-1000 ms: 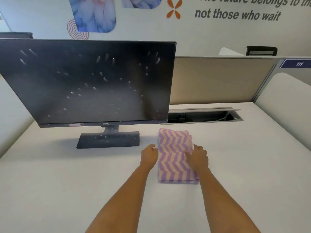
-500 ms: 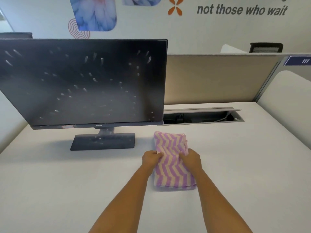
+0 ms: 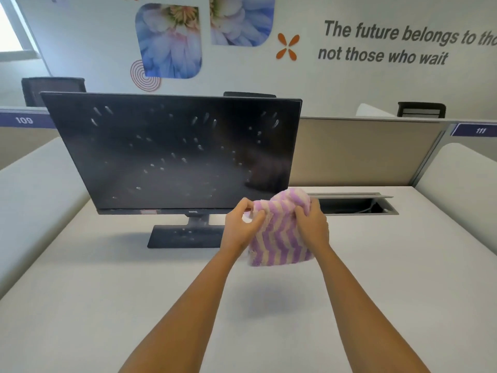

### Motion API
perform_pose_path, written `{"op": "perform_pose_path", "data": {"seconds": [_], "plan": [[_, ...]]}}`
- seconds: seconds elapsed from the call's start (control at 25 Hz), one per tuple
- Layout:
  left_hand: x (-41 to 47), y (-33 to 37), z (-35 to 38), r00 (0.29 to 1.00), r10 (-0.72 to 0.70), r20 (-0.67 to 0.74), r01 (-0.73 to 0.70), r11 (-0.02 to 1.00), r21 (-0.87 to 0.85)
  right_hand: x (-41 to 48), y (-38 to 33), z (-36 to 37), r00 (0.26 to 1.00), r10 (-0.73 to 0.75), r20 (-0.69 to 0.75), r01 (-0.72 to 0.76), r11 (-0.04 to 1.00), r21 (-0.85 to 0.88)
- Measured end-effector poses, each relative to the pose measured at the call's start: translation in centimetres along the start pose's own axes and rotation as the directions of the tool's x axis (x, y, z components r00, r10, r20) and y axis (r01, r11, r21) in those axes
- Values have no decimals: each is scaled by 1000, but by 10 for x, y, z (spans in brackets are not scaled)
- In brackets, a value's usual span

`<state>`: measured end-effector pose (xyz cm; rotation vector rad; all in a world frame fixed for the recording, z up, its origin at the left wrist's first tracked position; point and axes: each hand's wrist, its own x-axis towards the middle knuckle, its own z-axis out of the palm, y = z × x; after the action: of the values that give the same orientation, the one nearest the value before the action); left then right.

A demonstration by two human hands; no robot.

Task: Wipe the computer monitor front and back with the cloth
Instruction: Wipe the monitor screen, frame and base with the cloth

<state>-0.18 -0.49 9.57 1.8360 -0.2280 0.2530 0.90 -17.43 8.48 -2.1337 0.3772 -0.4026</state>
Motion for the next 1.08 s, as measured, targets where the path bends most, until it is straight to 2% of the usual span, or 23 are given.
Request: {"op": "perform_pose_path", "data": {"seconds": [0.08,0.24,0.36,0.44,0.56,0.68,0.76,0.84,0.92,1.0,1.08], "plan": [[4,14,-24,996,83,-39,-82,996,30,-11,-24,11,997,-21,-76,32,988,149],[8,24,-74,977,186,-105,-163,968,191,-44,-70,56,987,27,-160,21,956,293],[9,22,-109,962,212,-174,-159,948,277,-69,-105,93,978,209,-26,-165,836,523],[9,20,-132,953,225,-201,-163,945,284,-82,-130,117,961,242,134,-275,776,567],[9,20,-156,963,215,-164,-175,957,232,-104,-161,145,968,97,230,-227,728,647],[14,24,-180,988,143,-56,-140,988,61,-115,-172,163,971,-198,130,41,683,729],[20,29,-198,993,117,20,-114,988,-109,-116,-181,164,938,-347,-1,253,682,686],[28,37,-212,989,128,75,-107,967,-233,-112,-195,163,913,-393,-111,373,692,617],[40,46,-225,981,179,72,-154,952,-266,-106,-216,159,887,-403,-226,461,746,481],[57,56,-239,961,275,-15,-273,947,-171,-95,-239,151,852,-408,-326,503,811,300],[81,62,-256,907,398,-136,-389,917,93,-78,-264,135,811,-407,-420,505,850,152]]}}
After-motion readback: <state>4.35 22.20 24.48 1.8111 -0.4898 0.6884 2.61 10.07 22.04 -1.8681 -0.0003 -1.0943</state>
